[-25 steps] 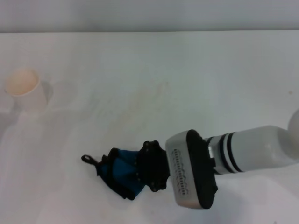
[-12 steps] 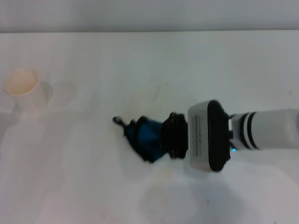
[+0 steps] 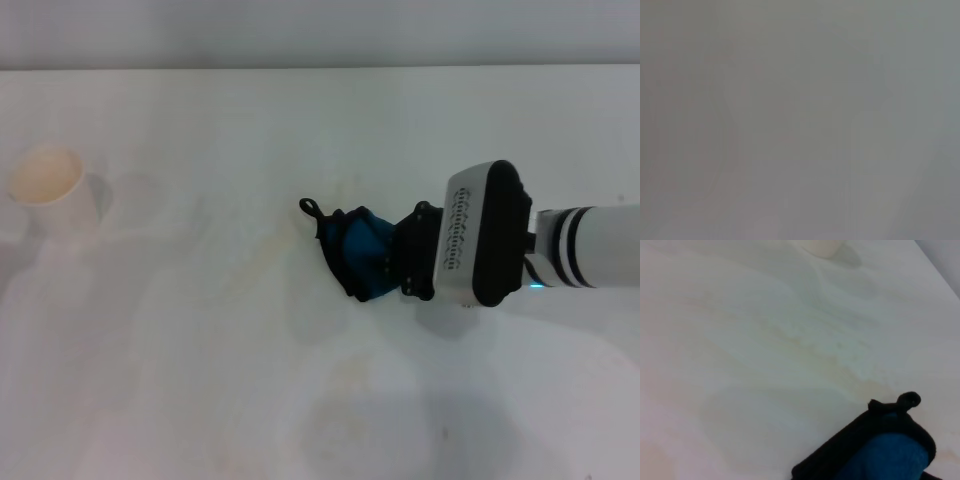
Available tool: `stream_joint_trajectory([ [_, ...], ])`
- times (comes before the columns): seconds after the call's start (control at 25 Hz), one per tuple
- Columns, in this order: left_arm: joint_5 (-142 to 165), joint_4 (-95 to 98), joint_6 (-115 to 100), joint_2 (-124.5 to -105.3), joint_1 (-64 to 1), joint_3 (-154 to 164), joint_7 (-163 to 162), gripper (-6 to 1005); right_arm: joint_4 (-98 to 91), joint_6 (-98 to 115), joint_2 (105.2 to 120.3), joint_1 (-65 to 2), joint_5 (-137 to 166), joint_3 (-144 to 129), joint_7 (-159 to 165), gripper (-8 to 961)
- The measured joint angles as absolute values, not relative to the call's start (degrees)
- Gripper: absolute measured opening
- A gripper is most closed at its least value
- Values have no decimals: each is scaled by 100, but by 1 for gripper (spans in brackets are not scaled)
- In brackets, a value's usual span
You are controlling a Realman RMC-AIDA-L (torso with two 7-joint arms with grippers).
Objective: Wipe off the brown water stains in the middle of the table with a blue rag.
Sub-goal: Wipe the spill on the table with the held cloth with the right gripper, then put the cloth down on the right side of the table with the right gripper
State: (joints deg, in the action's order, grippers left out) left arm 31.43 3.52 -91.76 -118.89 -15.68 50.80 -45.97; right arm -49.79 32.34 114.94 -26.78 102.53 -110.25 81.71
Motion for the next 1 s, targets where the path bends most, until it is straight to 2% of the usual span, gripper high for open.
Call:
stream_joint_trajectory([
  [0.44,3122,499,-9176,-11882,-1506,5080,-4597,887,-5392,4388,11492,-2564,11410,-10137,9585,65],
  [1.0,3120,501,-9175,-11882,-1495,5071,-4597,887,-5777,4948,11510,-2546,11742,-9942,10257,150],
])
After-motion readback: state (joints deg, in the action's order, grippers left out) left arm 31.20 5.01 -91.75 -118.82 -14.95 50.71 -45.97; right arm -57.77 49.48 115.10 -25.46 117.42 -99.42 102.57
